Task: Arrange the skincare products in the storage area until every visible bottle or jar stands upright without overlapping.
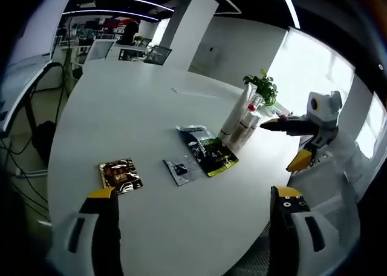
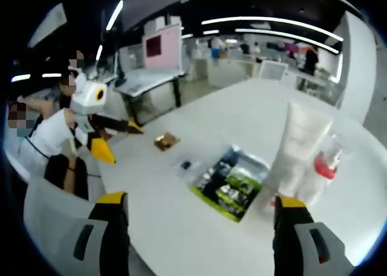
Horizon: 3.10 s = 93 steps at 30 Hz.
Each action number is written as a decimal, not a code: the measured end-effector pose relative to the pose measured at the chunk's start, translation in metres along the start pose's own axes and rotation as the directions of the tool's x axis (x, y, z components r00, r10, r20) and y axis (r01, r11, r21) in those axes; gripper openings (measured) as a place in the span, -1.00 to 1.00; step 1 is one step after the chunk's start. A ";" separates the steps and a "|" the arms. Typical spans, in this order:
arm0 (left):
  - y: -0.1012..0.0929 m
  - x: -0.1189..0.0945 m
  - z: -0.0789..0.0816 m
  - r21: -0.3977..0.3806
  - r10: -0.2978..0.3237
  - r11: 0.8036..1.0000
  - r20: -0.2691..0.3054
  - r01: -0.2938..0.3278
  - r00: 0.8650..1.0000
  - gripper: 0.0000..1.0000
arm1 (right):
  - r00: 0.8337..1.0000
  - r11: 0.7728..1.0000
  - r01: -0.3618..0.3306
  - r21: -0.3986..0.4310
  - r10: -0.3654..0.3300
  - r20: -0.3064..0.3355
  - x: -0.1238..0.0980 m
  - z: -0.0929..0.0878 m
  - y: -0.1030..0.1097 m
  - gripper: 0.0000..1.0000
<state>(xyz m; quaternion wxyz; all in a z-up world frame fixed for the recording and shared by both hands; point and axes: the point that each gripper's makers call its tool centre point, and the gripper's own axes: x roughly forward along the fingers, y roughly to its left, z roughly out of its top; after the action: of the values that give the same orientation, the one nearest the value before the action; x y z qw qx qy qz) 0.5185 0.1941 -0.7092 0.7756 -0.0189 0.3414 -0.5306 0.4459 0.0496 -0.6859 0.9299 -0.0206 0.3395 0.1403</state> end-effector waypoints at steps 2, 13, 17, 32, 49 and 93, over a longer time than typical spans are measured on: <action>0.005 0.001 0.001 -0.003 0.001 1.000 -0.001 -0.001 1.000 0.99 | 1.000 1.000 -0.009 -0.001 0.009 -0.001 0.002 0.001 0.002 0.99; 0.018 0.002 -0.007 -0.018 -0.004 1.000 -0.022 0.004 1.000 0.99 | 0.999 0.999 -0.040 -0.022 0.039 -0.017 0.016 0.004 0.010 0.99; 0.022 0.003 -0.009 -0.019 -0.001 1.000 -0.032 0.001 0.999 0.99 | 0.998 0.998 -0.053 -0.027 0.052 -0.019 0.022 0.006 0.012 0.99; 0.028 0.004 -0.010 -0.035 0.011 0.999 -0.039 -0.013 0.999 0.99 | 0.995 0.994 -0.096 -0.053 0.097 0.001 0.047 0.021 0.024 0.96; 0.035 0.007 -0.017 -0.059 0.014 0.998 -0.062 -0.018 0.998 0.97 | 0.988 0.985 -0.150 -0.082 0.148 -0.029 0.080 0.023 0.038 0.87; 0.093 0.019 -0.005 -0.114 0.012 0.993 -0.038 -0.017 0.999 0.56 | 0.969 0.970 -0.240 -0.039 0.237 -0.071 0.153 0.035 0.080 0.27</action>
<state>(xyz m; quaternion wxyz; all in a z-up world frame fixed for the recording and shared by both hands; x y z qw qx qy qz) 0.5950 0.2203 -0.7591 0.7706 -0.0509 0.3855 -0.5049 0.5576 0.1688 -0.7521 0.8939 -0.0064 0.3664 0.2582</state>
